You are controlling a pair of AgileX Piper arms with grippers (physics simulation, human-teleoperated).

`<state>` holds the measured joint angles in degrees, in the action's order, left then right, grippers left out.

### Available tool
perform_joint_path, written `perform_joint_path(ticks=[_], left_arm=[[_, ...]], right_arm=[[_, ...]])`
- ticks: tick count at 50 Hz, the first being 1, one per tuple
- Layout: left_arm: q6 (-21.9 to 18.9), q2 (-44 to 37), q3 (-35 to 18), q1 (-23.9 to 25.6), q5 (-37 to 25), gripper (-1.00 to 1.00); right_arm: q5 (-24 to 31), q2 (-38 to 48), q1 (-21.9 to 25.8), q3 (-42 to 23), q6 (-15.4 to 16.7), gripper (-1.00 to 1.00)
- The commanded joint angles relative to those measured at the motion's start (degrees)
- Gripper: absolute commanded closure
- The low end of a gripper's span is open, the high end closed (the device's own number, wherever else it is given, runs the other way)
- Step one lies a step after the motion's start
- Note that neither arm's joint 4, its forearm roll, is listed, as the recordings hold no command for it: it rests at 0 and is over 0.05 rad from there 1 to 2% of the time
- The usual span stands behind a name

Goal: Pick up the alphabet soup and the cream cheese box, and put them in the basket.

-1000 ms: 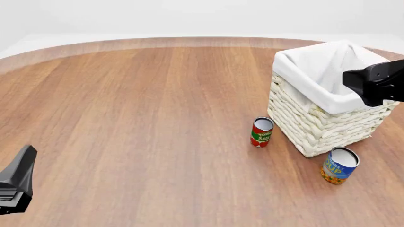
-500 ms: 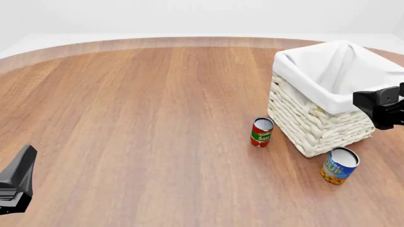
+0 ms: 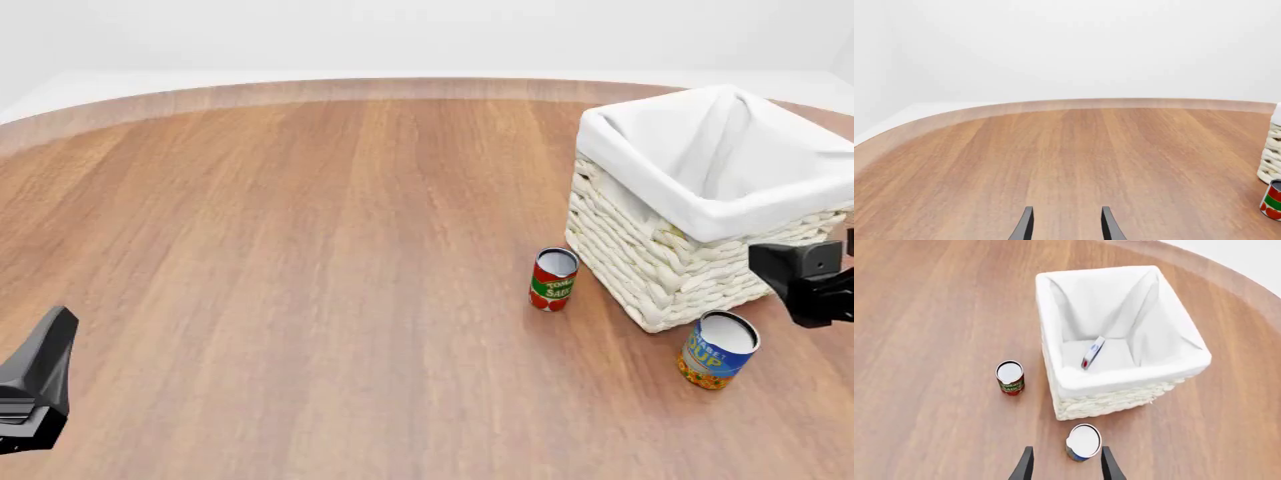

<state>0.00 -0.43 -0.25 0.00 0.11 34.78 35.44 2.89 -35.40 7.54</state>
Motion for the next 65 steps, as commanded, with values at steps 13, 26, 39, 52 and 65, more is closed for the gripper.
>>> perform_joint_path(ticks=[13, 26, 39, 52, 65], left_arm=[[0.00, 0.00, 0.00, 0.00, 0.00, -1.00], [0.00, 0.00, 0.00, 0.00, 0.00, -1.00], [0.00, 0.00, 0.00, 0.00, 0.00, -1.00], [0.00, 0.00, 0.00, 0.00, 0.00, -1.00], [0.00, 0.00, 0.00, 0.00, 0.00, -1.00]], right_arm=[[0.04, -1.51, -1.56, 3.68, -0.48, -1.00], [-2.74, -0.49, -3.34, 7.67, 0.86, -1.00], [-4.90, 1.70, -5.61, 9.81, 2.07, -1.00], [-8.49, 4.52, -7.04, 11.92, 2.33, -1.00], [-12.13, 6.74, -6.48, 15.39, 0.72, -1.00]])
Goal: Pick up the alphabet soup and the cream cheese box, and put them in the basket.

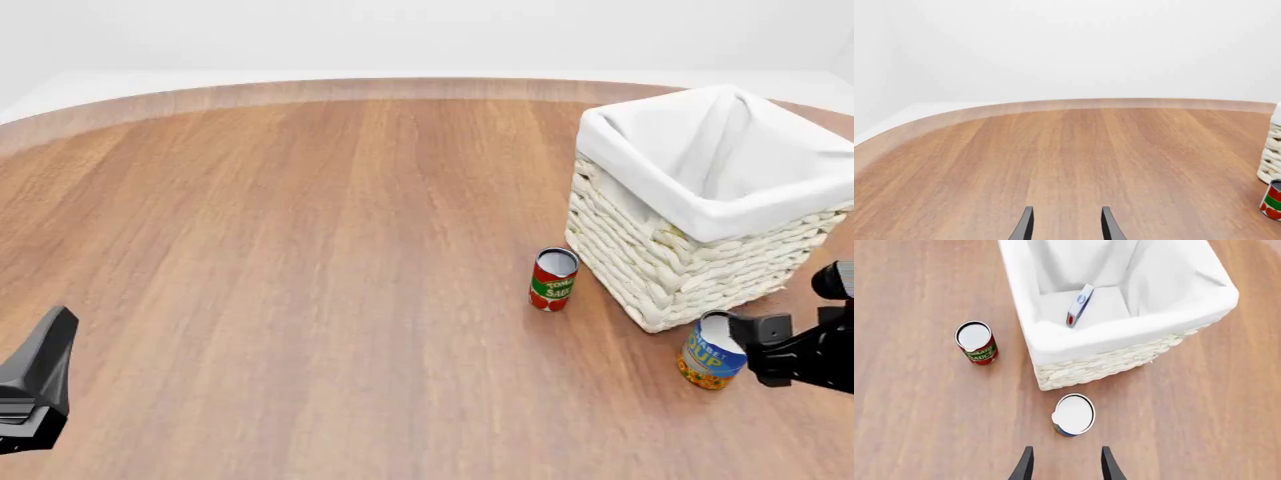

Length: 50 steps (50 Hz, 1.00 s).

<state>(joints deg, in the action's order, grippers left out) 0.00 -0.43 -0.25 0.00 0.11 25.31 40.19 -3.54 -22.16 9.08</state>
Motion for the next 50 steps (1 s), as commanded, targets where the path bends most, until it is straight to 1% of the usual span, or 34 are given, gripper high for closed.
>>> perform_joint_path(ticks=[1, 2, 4, 7, 8, 11, 13, 15, 18, 19, 21, 24, 26, 27, 29, 30, 31, 33, 36, 37, 39, 40, 41, 42, 45, 47, 48, 50], left_arm=[[0.00, 0.00, 0.00, 0.00, 0.00, -1.00], [0.00, 0.00, 0.00, 0.00, 0.00, -1.00], [0.00, 0.00, 0.00, 0.00, 0.00, -1.00], [0.00, 0.00, 0.00, 0.00, 0.00, -1.00], [0.00, 0.00, 0.00, 0.00, 0.00, -1.00], [0.00, 0.00, 0.00, 0.00, 0.00, -1.00], [0.00, 0.00, 0.00, 0.00, 0.00, -1.00], [0.00, 0.00, 0.00, 0.00, 0.00, -1.00], [0.00, 0.00, 0.00, 0.00, 0.00, -1.00], [0.00, 0.00, 0.00, 0.00, 0.00, -1.00], [0.00, 0.00, 0.00, 0.00, 0.00, -1.00], [0.00, 0.00, 0.00, 0.00, 0.00, -1.00], [0.00, 0.00, 0.00, 0.00, 0.00, -1.00], [0.00, 0.00, 0.00, 0.00, 0.00, -1.00], [0.00, 0.00, 0.00, 0.00, 0.00, -1.00], [0.00, 0.00, 0.00, 0.00, 0.00, -1.00], [0.00, 0.00, 0.00, 0.00, 0.00, -1.00], [0.00, 0.00, 0.00, 0.00, 0.00, -1.00], [0.00, 0.00, 0.00, 0.00, 0.00, -1.00], [0.00, 0.00, 0.00, 0.00, 0.00, -1.00], [0.00, 0.00, 0.00, 0.00, 0.00, -1.00], [0.00, 0.00, 0.00, 0.00, 0.00, -1.00], [0.00, 0.00, 0.00, 0.00, 0.00, -1.00], [0.00, 0.00, 0.00, 0.00, 0.00, -1.00], [0.00, 0.00, 0.00, 0.00, 0.00, -1.00], [0.00, 0.00, 0.00, 0.00, 0.00, -1.00], [0.00, 0.00, 0.00, 0.00, 0.00, -1.00], [0.00, 0.00, 0.00, 0.00, 0.00, -1.00]], right_arm=[[-2.19, 2.13, -0.08, 1.59, -0.67, -1.00], [-2.26, 2.27, -0.13, 1.62, -0.65, -1.00], [-4.40, 2.74, -0.14, 3.40, -0.69, -1.00], [-4.37, 3.82, -0.72, 2.72, -0.32, -1.00], [-5.75, 4.21, -0.80, 3.83, -0.24, -1.00], [-7.42, 5.47, -1.06, 5.06, 0.07, -1.00], [-6.41, 5.58, -1.35, 4.03, -0.02, -1.00], [-8.80, 6.75, -1.80, 5.47, 0.14, -1.00], [-8.40, 7.47, -2.05, 4.95, 0.02, -1.00], [-10.03, 8.17, -2.10, 6.01, 0.10, -1.00], [-8.91, 7.80, -2.02, 5.61, 0.11, -1.00], [-9.49, 8.43, -2.40, 5.75, -0.02, -1.00], [-11.25, 8.70, -2.20, 7.26, -0.28, -1.00], [-10.28, 8.46, -2.37, 6.57, -0.17, -1.00], [-11.53, 8.77, -2.28, 7.63, -0.33, -1.00], [-10.56, 8.60, -2.42, 6.93, -0.39, -1.00], [-12.15, 9.19, -2.45, 7.97, -0.37, -1.00], [-13.22, 9.79, -2.45, 8.65, -0.49, -1.00], [-13.80, 10.15, -2.38, 8.97, -0.82, -1.00], [-12.96, 9.87, -2.19, 8.64, -0.86, -1.00], [-14.34, 10.53, -2.16, 9.41, -0.99, -1.00], [-13.01, 9.92, -2.15, 8.77, -1.12, -1.00], [-12.96, 9.87, -2.15, 8.76, -1.12, -1.00], [-15.15, 11.17, -2.15, 9.90, -1.10, -1.00], [-15.07, 11.61, -2.29, 9.47, -1.05, -1.00], [-16.42, 12.31, -2.43, 10.06, -1.05, -1.00], [-15.32, 12.04, -2.67, 9.21, -0.96, -1.00], [-16.90, 12.84, -2.69, 9.99, -0.99, -1.00]])
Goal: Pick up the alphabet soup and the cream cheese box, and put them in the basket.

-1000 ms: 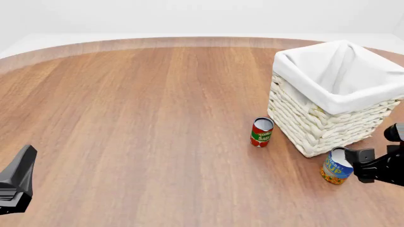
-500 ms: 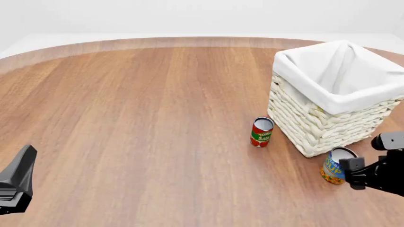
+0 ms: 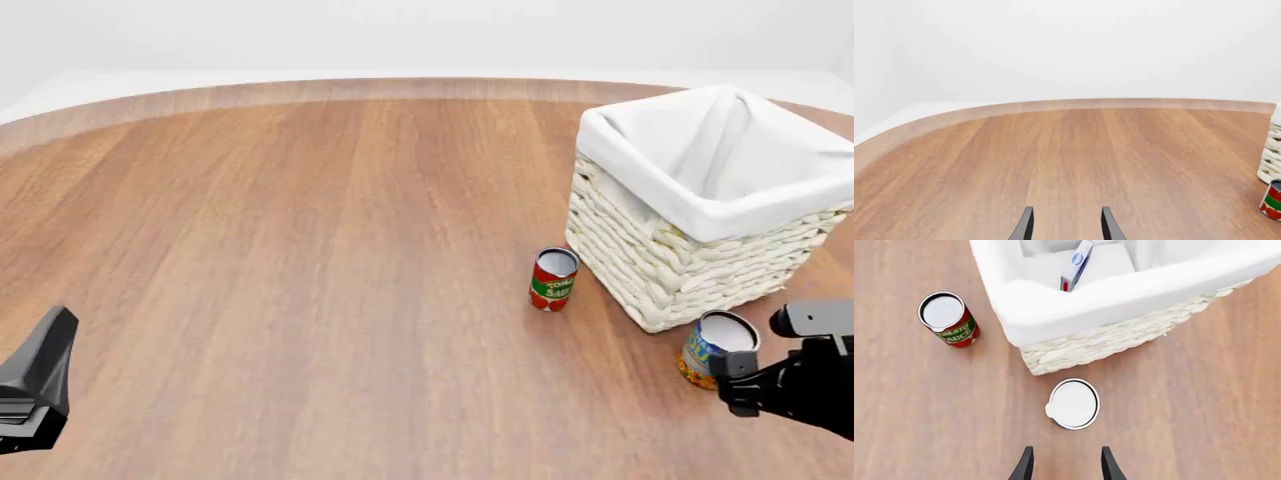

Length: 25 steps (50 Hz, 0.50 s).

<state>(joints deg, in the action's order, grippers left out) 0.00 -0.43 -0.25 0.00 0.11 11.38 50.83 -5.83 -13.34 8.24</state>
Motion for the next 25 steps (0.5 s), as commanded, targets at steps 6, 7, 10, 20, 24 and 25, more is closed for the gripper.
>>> perform_joint_path(ticks=[6, 7, 10, 20, 24, 25], left_arm=[[0.00, 0.00, 0.00, 0.00, 0.00, -1.00], [0.00, 0.00, 0.00, 0.00, 0.00, -1.00], [0.00, 0.00, 0.00, 0.00, 0.00, -1.00], [0.00, 0.00, 0.00, 0.00, 0.00, -1.00], [0.00, 0.00, 0.00, 0.00, 0.00, -1.00], [0.00, 0.00, 0.00, 0.00, 0.00, -1.00]], right_arm=[[-3.52, 3.17, -0.61, 0.79, -0.10, -1.00], [-3.10, 3.06, -0.54, 0.55, -0.10, -1.00], [-3.08, 2.97, -0.28, 0.84, -0.30, -1.00], [-8.81, 7.89, -0.52, 2.78, -0.05, -1.00], [-9.56, 8.65, -0.41, 3.02, -0.12, -1.00], [-9.76, 8.80, -0.37, 3.12, -0.13, -1.00]])
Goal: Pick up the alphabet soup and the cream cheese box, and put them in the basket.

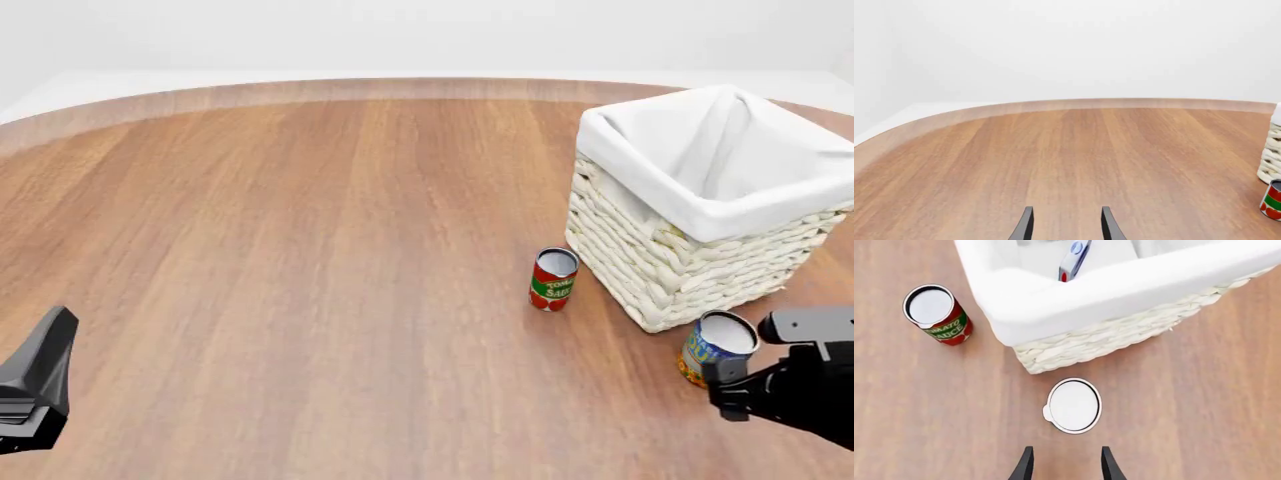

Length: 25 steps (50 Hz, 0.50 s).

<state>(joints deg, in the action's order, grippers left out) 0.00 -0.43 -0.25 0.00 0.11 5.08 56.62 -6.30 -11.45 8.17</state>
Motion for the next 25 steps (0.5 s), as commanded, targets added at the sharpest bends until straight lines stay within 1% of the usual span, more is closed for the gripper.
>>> perform_joint_path(ticks=[1, 2, 4, 5, 9, 11, 12, 16, 17, 18, 22, 25], left_arm=[[0.00, 0.00, 0.00, 0.00, 0.00, -1.00], [0.00, 0.00, 0.00, 0.00, 0.00, -1.00], [0.00, 0.00, 0.00, 0.00, 0.00, -1.00], [0.00, 0.00, 0.00, 0.00, 0.00, -1.00], [0.00, 0.00, 0.00, 0.00, 0.00, -1.00], [0.00, 0.00, 0.00, 0.00, 0.00, -1.00], [0.00, 0.00, 0.00, 0.00, 0.00, -1.00], [0.00, 0.00, 0.00, 0.00, 0.00, -1.00], [0.00, 0.00, 0.00, 0.00, 0.00, -1.00], [0.00, 0.00, 0.00, 0.00, 0.00, -1.00], [0.00, 0.00, 0.00, 0.00, 0.00, -1.00], [0.00, 0.00, 0.00, 0.00, 0.00, -1.00]], right_arm=[[-2.21, 2.49, 0.11, 0.56, -0.07, -1.00], [-1.67, 2.04, 0.29, 0.50, -0.15, -1.00], [-3.80, 3.31, 0.24, 1.47, -0.04, -1.00], [-2.47, 2.64, 0.27, 0.80, -0.25, -1.00], [-1.94, 2.45, 0.16, 0.44, -0.09, -1.00], [-4.35, 4.12, -0.08, 1.22, -0.03, -1.00], [-4.65, 4.31, -0.05, 1.34, 0.00, -1.00], [-3.74, 4.03, -0.08, 0.71, 0.07, -1.00], [-4.46, 4.72, -0.25, 0.75, 0.18, -1.00], [-2.98, 4.15, -0.34, -0.17, 0.28, -1.00], [-4.56, 5.52, -0.50, -0.05, 0.46, -1.00], [-3.39, 5.17, -0.50, -0.91, 0.53, -1.00]])
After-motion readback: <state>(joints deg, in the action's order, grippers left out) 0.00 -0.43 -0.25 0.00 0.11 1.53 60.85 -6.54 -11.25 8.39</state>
